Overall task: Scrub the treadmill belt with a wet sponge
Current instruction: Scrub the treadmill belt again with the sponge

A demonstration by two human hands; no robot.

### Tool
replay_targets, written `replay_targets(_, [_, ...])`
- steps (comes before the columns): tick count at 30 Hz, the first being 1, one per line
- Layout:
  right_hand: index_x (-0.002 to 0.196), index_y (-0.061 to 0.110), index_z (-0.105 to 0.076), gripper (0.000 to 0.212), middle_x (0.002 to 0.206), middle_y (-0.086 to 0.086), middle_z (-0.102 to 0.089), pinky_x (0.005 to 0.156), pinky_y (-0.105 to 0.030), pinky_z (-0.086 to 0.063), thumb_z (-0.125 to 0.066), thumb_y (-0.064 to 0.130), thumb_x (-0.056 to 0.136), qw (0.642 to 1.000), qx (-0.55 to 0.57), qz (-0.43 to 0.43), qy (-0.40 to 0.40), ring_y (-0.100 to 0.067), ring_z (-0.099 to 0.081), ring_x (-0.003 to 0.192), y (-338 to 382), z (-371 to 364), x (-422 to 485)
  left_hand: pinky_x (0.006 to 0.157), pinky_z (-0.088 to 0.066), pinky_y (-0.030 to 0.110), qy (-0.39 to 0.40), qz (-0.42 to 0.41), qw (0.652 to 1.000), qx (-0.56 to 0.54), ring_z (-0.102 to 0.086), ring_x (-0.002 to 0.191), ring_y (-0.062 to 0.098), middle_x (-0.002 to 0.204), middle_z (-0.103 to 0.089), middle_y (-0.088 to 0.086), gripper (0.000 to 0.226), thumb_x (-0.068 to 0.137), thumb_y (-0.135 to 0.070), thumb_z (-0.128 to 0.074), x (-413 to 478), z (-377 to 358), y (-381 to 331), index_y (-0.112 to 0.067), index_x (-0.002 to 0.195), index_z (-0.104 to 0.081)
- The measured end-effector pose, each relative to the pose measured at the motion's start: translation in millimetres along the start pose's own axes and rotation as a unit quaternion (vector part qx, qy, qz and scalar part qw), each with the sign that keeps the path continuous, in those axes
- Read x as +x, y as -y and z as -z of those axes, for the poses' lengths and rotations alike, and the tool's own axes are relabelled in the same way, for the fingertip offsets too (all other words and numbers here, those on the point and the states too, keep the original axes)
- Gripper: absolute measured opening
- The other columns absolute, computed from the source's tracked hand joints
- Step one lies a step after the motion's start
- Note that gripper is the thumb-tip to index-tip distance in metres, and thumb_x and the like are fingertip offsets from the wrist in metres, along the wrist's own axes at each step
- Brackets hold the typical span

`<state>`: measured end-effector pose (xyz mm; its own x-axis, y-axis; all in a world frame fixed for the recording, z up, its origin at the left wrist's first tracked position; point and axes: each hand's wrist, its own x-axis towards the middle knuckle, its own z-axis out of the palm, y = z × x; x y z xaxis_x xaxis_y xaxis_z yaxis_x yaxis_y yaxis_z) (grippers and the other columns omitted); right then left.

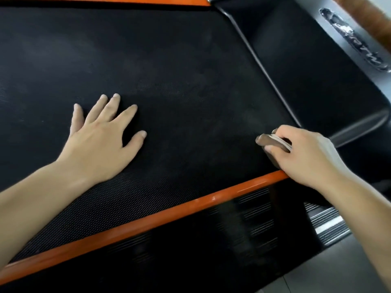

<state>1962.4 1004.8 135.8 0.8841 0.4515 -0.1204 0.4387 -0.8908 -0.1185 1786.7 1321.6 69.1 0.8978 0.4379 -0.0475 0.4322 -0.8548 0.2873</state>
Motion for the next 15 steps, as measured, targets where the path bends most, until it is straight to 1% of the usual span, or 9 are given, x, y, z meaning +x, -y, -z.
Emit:
replay_targets(4, [0.095,0.031,-0.062,0.017,0.083,0.009,-0.065,0.071,-0.038,-0.047,-0.064,0.047,0.091,1.000,-0.003,0.008,-0.014,-0.022,-0.059,0.077,24.7,-11.2,-18.1,0.126,0.002,0.054,-0.003,-0.008,1.000,-0.026,-0.004,0.159,0.021,0.171,-0.016,0.007,0.066,0.099,-0.055,-0.043,-21.7,5.7,13.7,-0.025,0.157,-0.036])
replay_targets(7, [0.092,0.030,-0.063,0.018,0.075,0.011,-0.064,0.068,-0.035,-0.047,-0.066,0.047,0.090,0.999,0.027,0.028,-0.008,-0.013,-0.059,0.070,57.5,-18.1,-31.5,0.127,-0.001,0.048,-0.006,-0.011,0.999,-0.050,-0.008,0.158,0.020,0.169,-0.021,0.008,0.063,0.098,-0.051,-0.047,-35.4,10.7,25.9,-0.022,0.154,-0.043])
replay_targets(9, [0.090,0.029,-0.063,0.019,0.072,0.012,-0.063,0.066,-0.034,-0.046,-0.066,0.048,0.089,0.998,0.031,0.061,-0.002,-0.009,-0.058,0.068,85.6,-25.2,-42.6,0.127,-0.006,0.044,-0.017,-0.006,0.997,-0.069,-0.014,0.157,0.022,0.167,-0.028,0.010,0.059,0.098,-0.047,-0.050,-46.5,16.5,34.1,-0.019,0.150,-0.048])
replay_targets(12, [0.089,0.030,-0.063,0.026,0.073,0.011,-0.063,0.067,-0.035,-0.049,-0.063,0.056,0.088,0.992,0.036,0.122,0.019,-0.010,-0.059,0.069,132.9,-35.3,-58.6,0.125,-0.018,0.042,-0.034,0.019,0.996,-0.076,-0.020,0.156,0.021,0.164,-0.033,0.007,0.052,0.100,-0.044,-0.053,-66.1,25.3,47.8,-0.019,0.146,-0.053])
replay_targets(15, [0.091,0.033,-0.065,0.022,0.084,0.012,-0.068,0.070,-0.036,-0.052,-0.064,0.055,0.087,0.975,0.076,0.198,0.062,-0.009,-0.062,0.075,180.5,-45.3,-69.2,0.123,-0.021,0.042,-0.037,0.029,0.998,-0.045,-0.022,0.154,0.023,0.164,-0.034,0.006,0.052,0.099,-0.045,-0.052,-86.8,32.7,68.9,-0.021,0.145,-0.053])
